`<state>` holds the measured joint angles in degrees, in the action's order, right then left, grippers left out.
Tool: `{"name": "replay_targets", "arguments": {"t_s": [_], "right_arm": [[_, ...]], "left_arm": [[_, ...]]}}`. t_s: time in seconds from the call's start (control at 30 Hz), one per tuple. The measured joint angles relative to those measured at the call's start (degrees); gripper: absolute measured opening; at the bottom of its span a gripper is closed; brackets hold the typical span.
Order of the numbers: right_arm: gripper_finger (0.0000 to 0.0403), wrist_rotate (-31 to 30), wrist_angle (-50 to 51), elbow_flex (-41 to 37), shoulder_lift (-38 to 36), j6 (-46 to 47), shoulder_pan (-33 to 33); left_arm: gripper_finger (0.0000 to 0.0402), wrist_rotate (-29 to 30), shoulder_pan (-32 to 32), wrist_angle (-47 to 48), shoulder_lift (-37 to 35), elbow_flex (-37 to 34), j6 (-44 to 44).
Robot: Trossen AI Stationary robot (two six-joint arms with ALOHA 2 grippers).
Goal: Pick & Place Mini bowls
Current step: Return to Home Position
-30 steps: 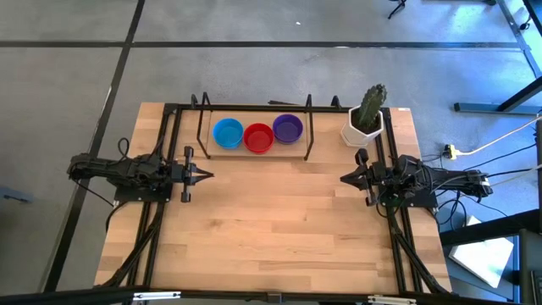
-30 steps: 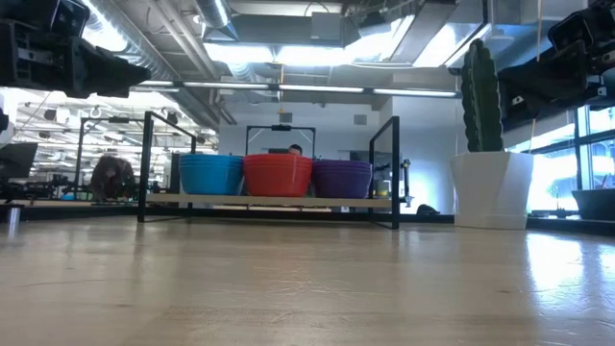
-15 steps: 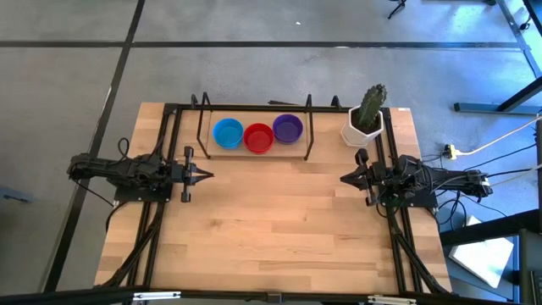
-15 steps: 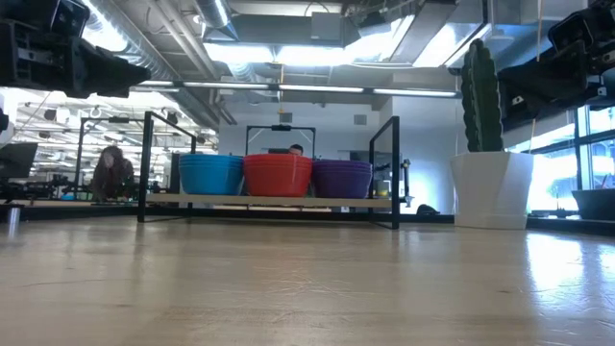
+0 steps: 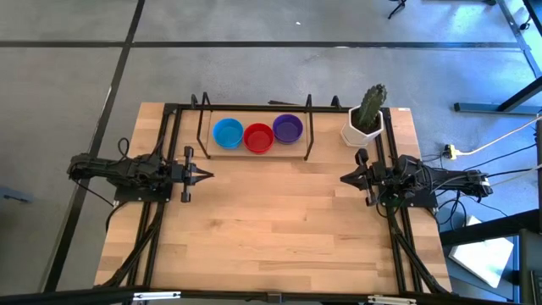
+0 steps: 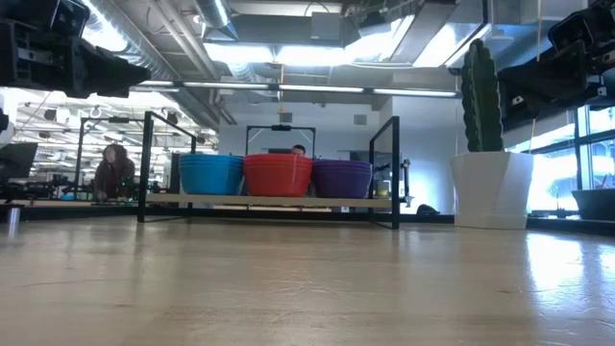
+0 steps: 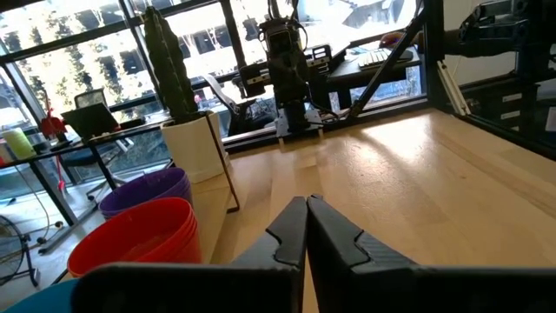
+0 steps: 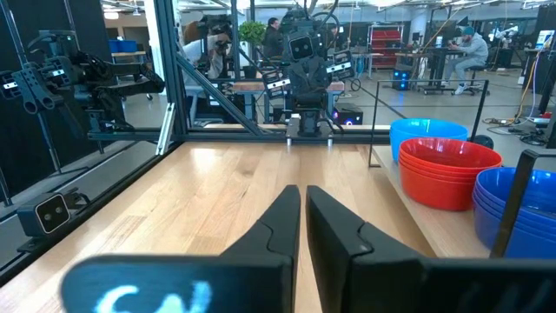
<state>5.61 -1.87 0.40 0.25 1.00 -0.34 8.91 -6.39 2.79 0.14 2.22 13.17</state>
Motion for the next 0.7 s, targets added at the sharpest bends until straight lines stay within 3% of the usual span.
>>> {"name": "replay_targets", "arguments": {"t_s": [0.7], "right_arm": [[0.0026, -0.01, 0.02, 0.0, -0.01, 0.0, 0.0]], "left_arm": [[0.0007, 0.0, 0.02, 0.0, 0.0, -0.02, 0.0]]}}
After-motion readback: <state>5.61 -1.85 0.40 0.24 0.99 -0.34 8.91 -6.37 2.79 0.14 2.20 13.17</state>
